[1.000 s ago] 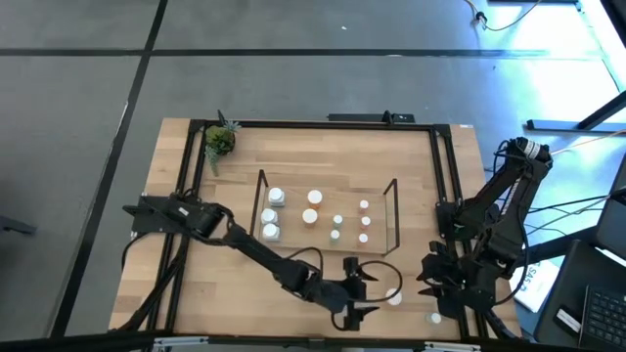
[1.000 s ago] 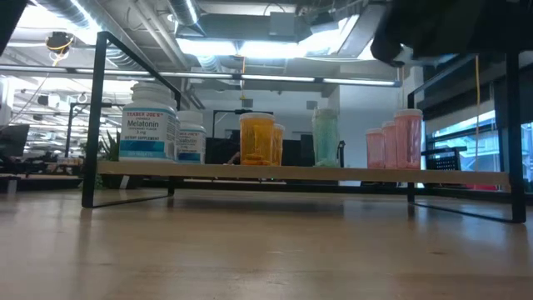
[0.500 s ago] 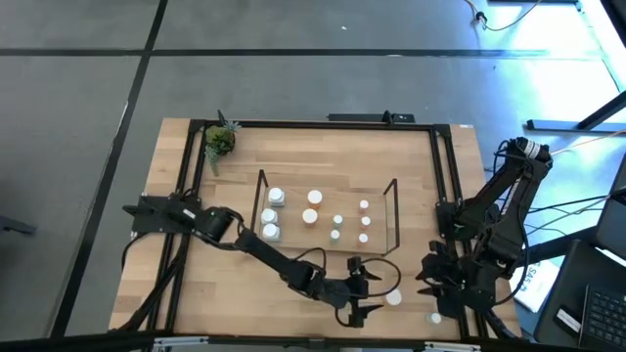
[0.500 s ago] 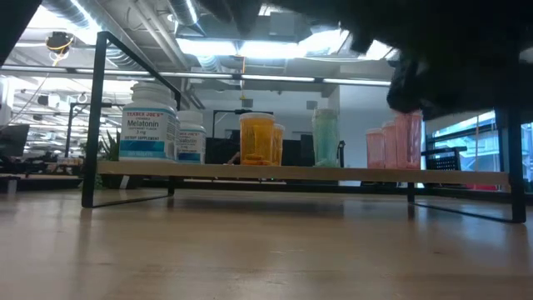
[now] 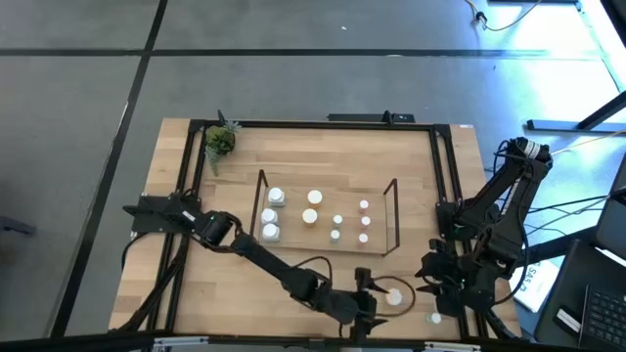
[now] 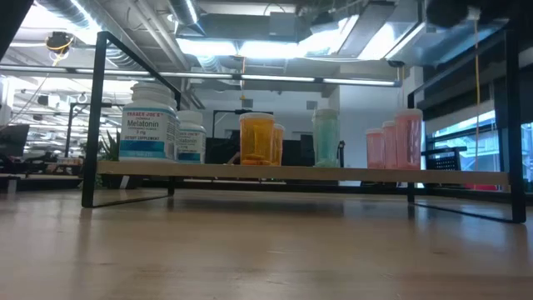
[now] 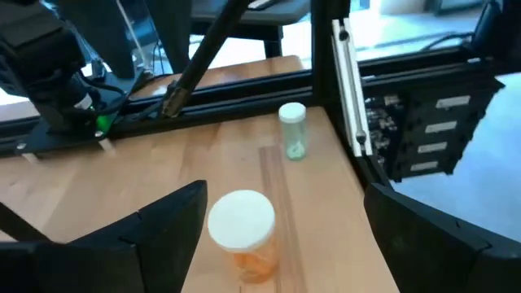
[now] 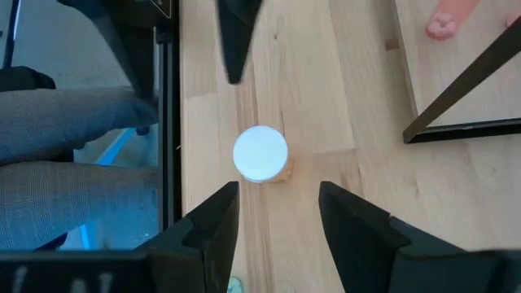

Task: Pick and place medicine bottles onto shelf by color
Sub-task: Put the orange pill bottle on the shelf aligned with the other orange pill bottle

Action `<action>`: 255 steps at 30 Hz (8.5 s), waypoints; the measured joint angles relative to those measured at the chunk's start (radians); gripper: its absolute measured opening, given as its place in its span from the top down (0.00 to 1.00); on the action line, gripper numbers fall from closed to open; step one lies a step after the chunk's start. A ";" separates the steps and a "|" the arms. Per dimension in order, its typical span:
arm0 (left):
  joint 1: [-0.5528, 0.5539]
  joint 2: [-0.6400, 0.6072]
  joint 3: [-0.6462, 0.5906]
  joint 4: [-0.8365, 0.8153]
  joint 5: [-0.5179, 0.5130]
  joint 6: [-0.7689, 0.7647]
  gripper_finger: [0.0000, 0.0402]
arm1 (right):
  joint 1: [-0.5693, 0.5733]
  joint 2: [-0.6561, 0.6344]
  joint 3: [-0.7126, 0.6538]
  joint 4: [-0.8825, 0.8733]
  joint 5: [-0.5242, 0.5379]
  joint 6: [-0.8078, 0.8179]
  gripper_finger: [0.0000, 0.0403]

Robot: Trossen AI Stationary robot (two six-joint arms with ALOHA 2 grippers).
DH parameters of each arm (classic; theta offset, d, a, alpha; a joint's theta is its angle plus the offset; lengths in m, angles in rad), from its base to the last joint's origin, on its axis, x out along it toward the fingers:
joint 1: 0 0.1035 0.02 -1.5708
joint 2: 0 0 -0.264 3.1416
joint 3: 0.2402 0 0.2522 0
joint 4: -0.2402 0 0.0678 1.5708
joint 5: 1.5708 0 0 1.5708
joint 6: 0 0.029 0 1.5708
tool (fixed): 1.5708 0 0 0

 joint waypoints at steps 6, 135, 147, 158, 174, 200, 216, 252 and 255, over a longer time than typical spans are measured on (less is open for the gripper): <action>0.003 -0.001 0.053 -0.081 -0.013 -0.028 0.19 | 0.004 0.000 0.000 -0.002 -0.027 -0.018 0.57; 0.086 0.191 0.054 0.162 0.032 -0.084 0.19 | 0.073 0.000 0.000 -0.008 0.011 -0.033 0.57; 0.089 0.195 0.052 0.165 0.032 -0.079 0.28 | 0.073 0.000 0.000 -0.008 0.034 -0.048 0.57; 0.093 0.195 0.052 0.167 0.034 -0.110 0.36 | 0.073 0.000 0.000 -0.008 0.034 -0.048 0.57; 0.096 0.195 0.052 0.172 0.042 -0.107 0.37 | 0.074 0.000 0.000 -0.008 0.035 -0.049 0.57; 0.093 0.195 0.052 0.172 0.041 -0.105 0.48 | 0.074 0.000 0.000 -0.008 0.035 -0.048 0.57; 0.088 0.195 0.052 0.171 0.040 -0.104 0.48 | 0.073 0.000 0.000 -0.008 0.035 -0.048 0.57; -0.004 0.078 0.053 -0.044 -0.137 -0.150 0.48 | 0.074 0.001 0.000 -0.004 0.025 -0.048 0.57; -0.020 0.064 0.052 -0.063 -0.153 -0.175 0.48 | 0.073 0.001 0.000 -0.003 0.024 -0.048 0.57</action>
